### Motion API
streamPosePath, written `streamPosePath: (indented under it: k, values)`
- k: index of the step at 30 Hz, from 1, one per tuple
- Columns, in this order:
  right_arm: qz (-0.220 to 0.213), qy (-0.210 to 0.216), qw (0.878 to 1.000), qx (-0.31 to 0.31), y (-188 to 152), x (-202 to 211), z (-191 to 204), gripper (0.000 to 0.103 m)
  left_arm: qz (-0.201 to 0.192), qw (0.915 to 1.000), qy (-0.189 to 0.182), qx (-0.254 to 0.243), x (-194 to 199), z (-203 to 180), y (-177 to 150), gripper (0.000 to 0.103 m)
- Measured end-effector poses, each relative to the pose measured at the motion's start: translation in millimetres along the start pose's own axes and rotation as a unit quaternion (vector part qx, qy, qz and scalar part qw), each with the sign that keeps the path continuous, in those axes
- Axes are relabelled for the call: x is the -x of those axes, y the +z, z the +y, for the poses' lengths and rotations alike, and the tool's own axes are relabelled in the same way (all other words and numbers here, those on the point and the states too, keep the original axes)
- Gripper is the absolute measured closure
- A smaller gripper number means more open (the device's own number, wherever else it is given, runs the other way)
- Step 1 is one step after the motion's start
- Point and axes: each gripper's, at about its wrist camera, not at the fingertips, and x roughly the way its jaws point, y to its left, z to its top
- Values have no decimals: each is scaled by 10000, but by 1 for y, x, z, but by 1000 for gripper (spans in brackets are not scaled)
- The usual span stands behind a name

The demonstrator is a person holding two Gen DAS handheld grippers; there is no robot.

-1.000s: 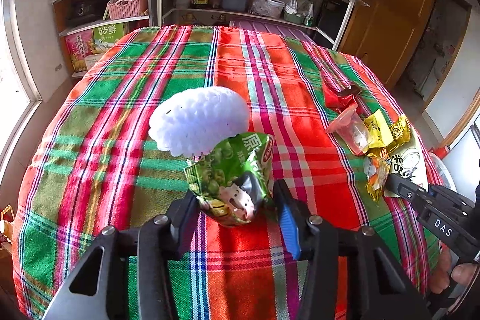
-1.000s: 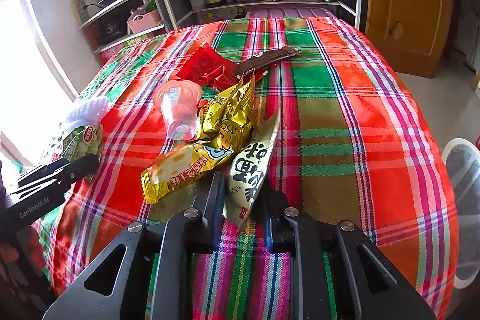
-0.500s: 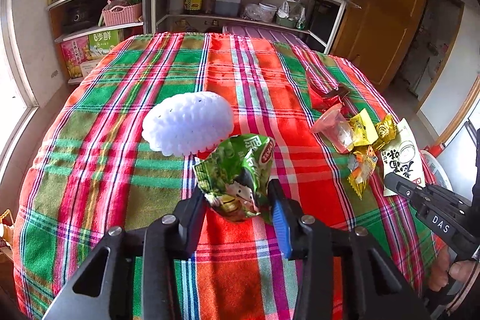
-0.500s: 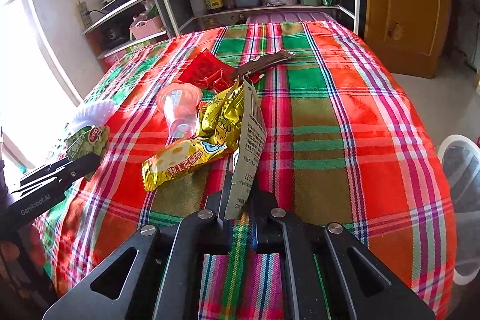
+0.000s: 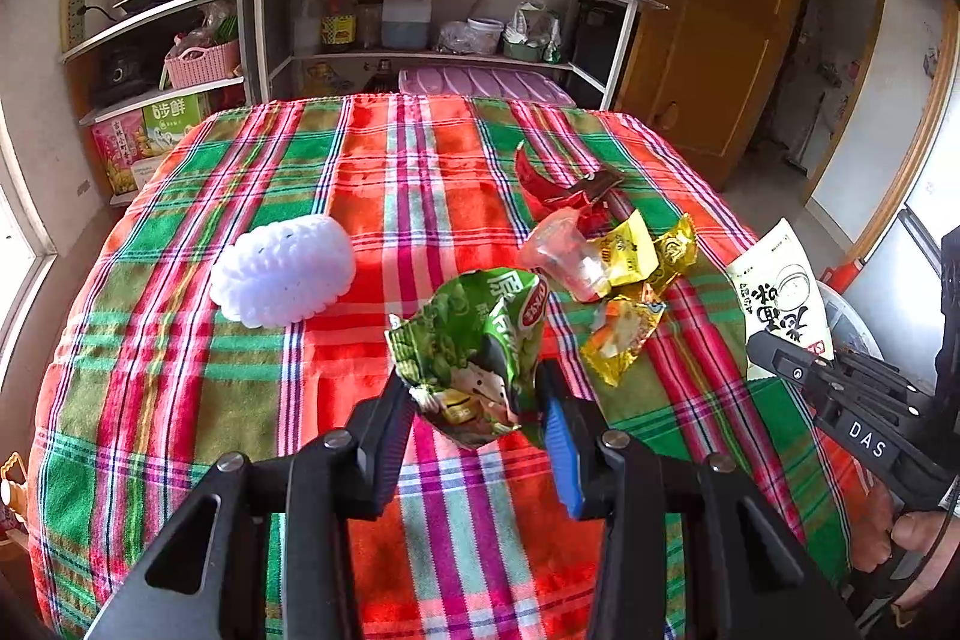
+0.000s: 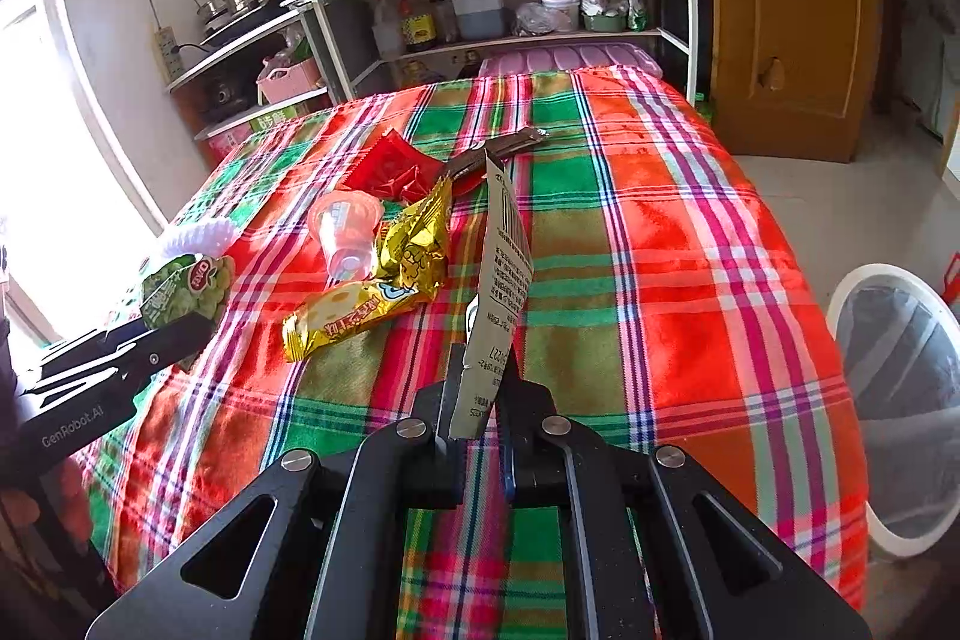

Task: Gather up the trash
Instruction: 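Lift the packet with the right tool while the left lifts the green snack bag, then carry the packet and green bag over the white bin and open both tools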

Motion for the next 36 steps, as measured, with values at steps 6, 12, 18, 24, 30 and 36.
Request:
streamPosePath:
  k: [6, 12, 18, 24, 30, 36]
  values:
    - [-164, -98, 9998, -105, -4, 19, -14, 95, -98, 9993, -198, -289, 3, -33, 8, 61]
    - [-312, -224, 9989, -250, -7, 40, -34, 95, -157, 9977, -352, -555, 2, -66, 14, 61]
    - [-452, -380, 9972, -451, -11, 59, -60, 95, -203, 9944, -547, -879, 1, -104, 19, 61]
    - [-545, -558, 9947, -672, -14, 77, -90, 95, -194, 9900, -793, -1153, -5, -141, 23, 60]
    - [-590, -838, 9907, -896, -20, 93, -122, 95, -145, 9839, -1011, -1467, -13, -184, 24, 60]
    - [-599, -1155, 9849, -1146, -28, 109, -160, 95, -62, 9759, -1254, -1784, -23, -229, 24, 60]
